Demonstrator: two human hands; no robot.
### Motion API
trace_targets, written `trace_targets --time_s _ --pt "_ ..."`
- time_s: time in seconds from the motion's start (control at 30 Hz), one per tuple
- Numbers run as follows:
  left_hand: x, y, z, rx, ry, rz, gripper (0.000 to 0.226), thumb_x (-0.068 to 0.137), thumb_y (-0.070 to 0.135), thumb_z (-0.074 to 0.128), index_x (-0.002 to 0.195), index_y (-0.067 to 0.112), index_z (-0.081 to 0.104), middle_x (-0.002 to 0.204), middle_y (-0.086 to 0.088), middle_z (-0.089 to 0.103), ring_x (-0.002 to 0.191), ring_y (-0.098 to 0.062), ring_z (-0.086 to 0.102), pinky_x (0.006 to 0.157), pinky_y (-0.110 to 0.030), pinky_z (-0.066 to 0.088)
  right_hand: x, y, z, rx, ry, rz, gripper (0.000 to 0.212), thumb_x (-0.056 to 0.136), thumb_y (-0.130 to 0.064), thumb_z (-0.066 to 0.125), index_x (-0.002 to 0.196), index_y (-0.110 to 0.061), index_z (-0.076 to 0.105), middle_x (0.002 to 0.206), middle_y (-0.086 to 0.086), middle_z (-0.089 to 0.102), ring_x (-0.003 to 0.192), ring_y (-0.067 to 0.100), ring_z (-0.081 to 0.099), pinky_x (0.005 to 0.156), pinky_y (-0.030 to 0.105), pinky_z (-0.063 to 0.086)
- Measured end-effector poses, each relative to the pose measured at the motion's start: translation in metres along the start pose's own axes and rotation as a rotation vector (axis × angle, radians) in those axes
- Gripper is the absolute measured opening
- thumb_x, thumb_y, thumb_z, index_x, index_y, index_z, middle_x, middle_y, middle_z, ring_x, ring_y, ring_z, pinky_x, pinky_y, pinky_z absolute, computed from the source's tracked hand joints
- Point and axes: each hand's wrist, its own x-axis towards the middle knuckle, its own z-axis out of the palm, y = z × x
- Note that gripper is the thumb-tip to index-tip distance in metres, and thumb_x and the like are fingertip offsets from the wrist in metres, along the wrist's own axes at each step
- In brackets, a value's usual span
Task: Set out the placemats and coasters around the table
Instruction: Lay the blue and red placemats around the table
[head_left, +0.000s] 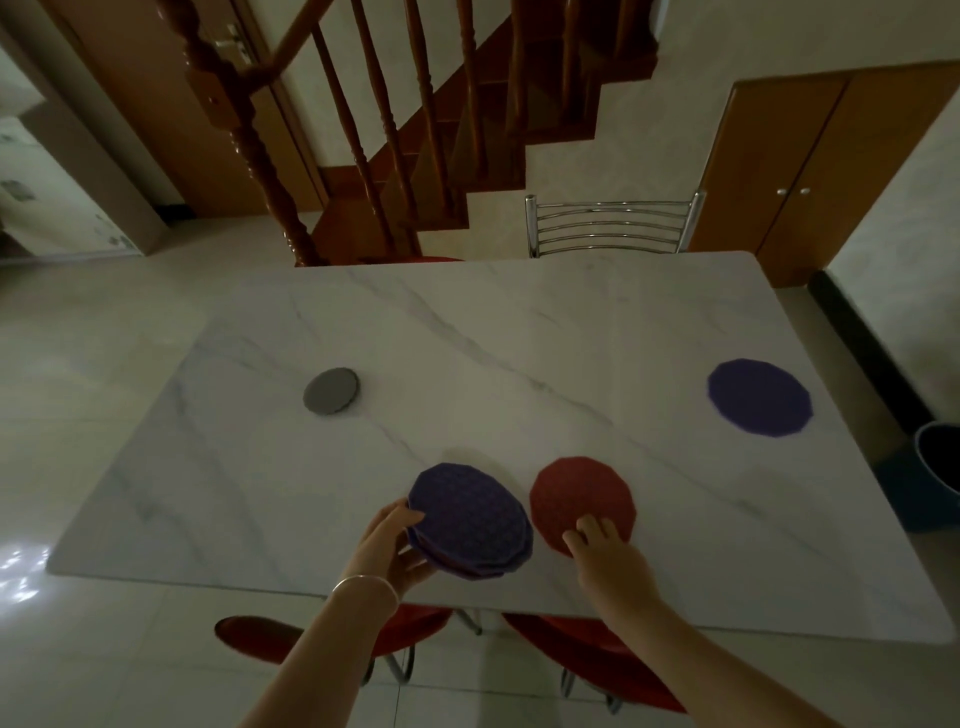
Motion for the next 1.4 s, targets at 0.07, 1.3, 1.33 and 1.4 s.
trace_targets --time_s 0.07,1.3,1.33,1.4 --pt "0.001 -0.002 0.001 -0.004 -0.002 -0.008 0.03 0.079 0.006 0.061 0.109 0.013 0.062 0.111 -0.018 0.06 0.091 -0.037 0.063 0.057 -0.039 0.058 0.0 0.0 0.001 0.028 -0.001 0.003 0.04 0.091 -0.012 0.042 0.13 -0.016 0.042 0.139 0.007 0.036 0.125 0.028 0.035 0.085 0.033 0.046" --pt "0.065 0.234 -0.197 0.103 -0.499 0.009 0.015 0.083 0.004 0.065 0.096 0.008 0.059 0.09 -0.015 0.071 0.075 -0.035 0.071 0.062 -0.038 0.059 0.139 -0.365 -0.159 0.569 0.085 0.001 0.031 0.095 -0.028 0.041 0.091 -0.008 0.064 0.132 -0.01 0.04 0.085 0.021 0.061 0.079 0.036 0.047" --pt "0.064 0.235 -0.201 0.105 -0.502 -0.001 0.015 0.083 0.004 0.065 0.096 0.008 0.059 0.091 -0.017 0.07 0.075 -0.035 0.071 0.062 -0.039 0.058 0.138 -0.37 -0.159 0.57 0.092 0.013 0.032 0.095 -0.028 0.04 0.087 -0.008 0.063 0.133 -0.011 0.039 0.084 0.022 0.061 0.078 0.038 0.047" --pt "0.063 0.235 -0.207 0.104 -0.501 -0.018 0.015 0.083 0.003 0.065 0.095 0.008 0.058 0.095 -0.019 0.068 0.076 -0.036 0.071 0.062 -0.039 0.058 0.136 -0.378 -0.157 0.568 0.1 0.028 0.033 0.095 -0.029 0.039 0.086 -0.009 0.063 0.135 -0.013 0.037 0.082 0.021 0.062 0.077 0.041 0.049"
